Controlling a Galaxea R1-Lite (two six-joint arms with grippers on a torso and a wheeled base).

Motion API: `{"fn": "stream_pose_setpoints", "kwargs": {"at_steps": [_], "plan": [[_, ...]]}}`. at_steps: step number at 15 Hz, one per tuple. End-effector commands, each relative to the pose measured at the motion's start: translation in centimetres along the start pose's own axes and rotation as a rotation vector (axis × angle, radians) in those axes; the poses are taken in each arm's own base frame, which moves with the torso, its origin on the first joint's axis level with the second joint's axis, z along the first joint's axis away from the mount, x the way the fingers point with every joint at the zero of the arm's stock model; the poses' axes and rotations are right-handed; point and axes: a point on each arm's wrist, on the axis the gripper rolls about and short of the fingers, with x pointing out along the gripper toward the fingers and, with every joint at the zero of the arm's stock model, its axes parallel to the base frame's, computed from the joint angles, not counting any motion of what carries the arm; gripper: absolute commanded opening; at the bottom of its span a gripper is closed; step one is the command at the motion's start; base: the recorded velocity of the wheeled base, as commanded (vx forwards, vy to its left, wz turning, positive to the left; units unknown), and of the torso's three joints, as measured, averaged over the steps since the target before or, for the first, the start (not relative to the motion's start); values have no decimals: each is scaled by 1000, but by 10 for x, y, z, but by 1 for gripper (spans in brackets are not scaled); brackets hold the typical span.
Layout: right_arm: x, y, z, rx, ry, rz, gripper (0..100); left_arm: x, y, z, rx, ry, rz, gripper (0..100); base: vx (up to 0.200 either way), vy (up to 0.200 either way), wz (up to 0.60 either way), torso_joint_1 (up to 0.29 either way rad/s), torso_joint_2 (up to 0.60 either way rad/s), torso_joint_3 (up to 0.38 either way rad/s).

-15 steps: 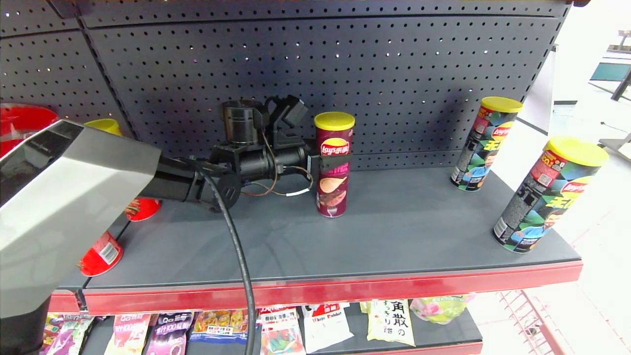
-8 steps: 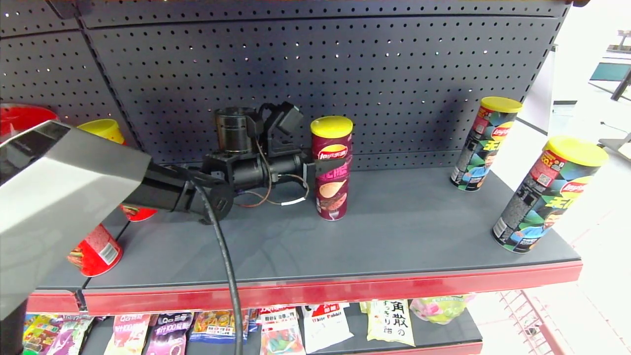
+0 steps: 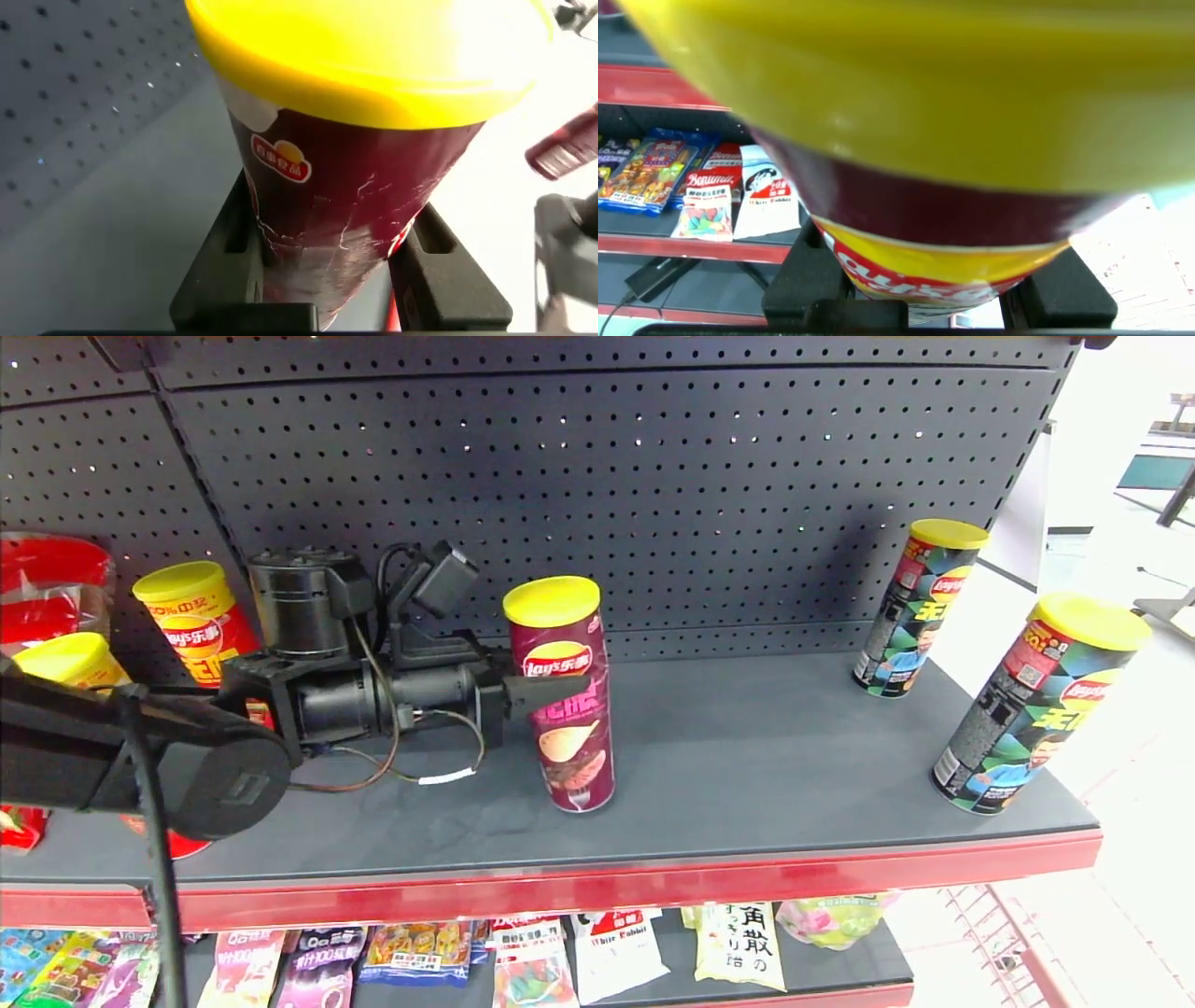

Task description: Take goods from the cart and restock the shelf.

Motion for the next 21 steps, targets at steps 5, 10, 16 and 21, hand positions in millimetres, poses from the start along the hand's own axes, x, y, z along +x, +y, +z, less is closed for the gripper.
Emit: {"fn": "stream_pose_setpoints", "kwargs": {"at_steps": [5, 10, 16, 21], "plan": [[0, 0, 0, 1, -1, 2, 0, -22, -20, -17, 87, 23, -28, 0, 0, 0, 0, 0, 0, 0], [0, 0, 0, 1, -1, 2, 0, -23, -22, -22, 75, 37, -28, 0, 0, 0, 0, 0, 0, 0], [0, 0, 0, 1, -1, 2, 0, -25, -24, -26, 75, 47, -28, 0, 0, 0, 0, 0, 0, 0], [0, 0, 0, 1, -1, 2, 0, -25, -24, -25, 69, 44, -33, 0, 0, 0, 0, 0, 0, 0]]}}
